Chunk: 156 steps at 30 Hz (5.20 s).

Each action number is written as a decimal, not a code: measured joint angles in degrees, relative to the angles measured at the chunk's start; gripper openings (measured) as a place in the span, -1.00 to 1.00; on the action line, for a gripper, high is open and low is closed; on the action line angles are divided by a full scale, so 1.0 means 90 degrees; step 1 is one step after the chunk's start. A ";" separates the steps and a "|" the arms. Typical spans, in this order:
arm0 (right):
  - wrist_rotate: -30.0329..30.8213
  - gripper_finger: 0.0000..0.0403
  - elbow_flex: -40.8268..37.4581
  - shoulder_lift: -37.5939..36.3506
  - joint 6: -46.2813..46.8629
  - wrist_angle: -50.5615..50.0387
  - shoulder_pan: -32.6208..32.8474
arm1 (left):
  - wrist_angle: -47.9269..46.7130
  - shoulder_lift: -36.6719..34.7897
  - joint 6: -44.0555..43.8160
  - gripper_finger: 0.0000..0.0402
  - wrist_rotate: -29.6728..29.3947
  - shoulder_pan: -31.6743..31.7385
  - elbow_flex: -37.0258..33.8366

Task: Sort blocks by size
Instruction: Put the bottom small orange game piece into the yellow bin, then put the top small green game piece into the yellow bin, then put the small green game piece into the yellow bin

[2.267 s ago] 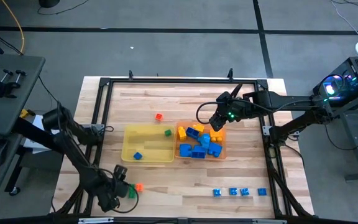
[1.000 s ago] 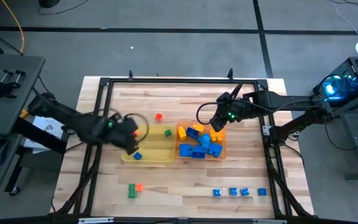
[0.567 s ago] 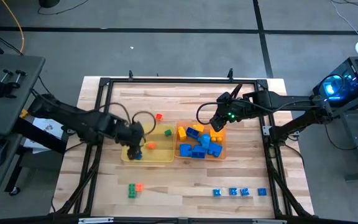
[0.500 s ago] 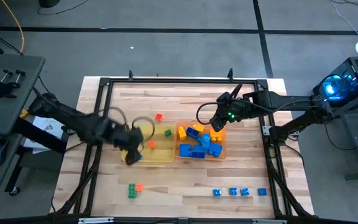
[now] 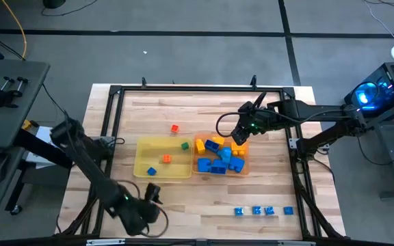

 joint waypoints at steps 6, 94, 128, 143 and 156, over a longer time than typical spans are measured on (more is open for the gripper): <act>-0.0122 0.08 0.0001 0.0000 -0.0001 -0.0062 0.0002 | -0.1144 0.0712 -0.1722 0.23 0.0474 0.0120 0.0372; 0.0176 0.08 0.0001 0.0000 -0.0501 -0.0041 0.0000 | -0.1812 0.0617 -1.2251 0.23 0.1927 0.0036 0.0078; 0.0180 0.08 0.0001 0.0000 -0.0439 -0.0026 0.0000 | -0.2441 -0.1954 -0.7353 -0.47 -0.2219 0.1544 0.0088; 0.0181 0.08 0.0002 0.0000 -0.0275 -0.0046 0.0000 | -0.2167 -0.2095 -0.4410 0.57 0.1111 0.3046 0.0076; 0.0210 0.08 0.0002 0.0000 -0.0450 -0.0046 0.0000 | -0.0795 -0.0300 -1.1209 0.58 0.1678 -0.0422 -0.0118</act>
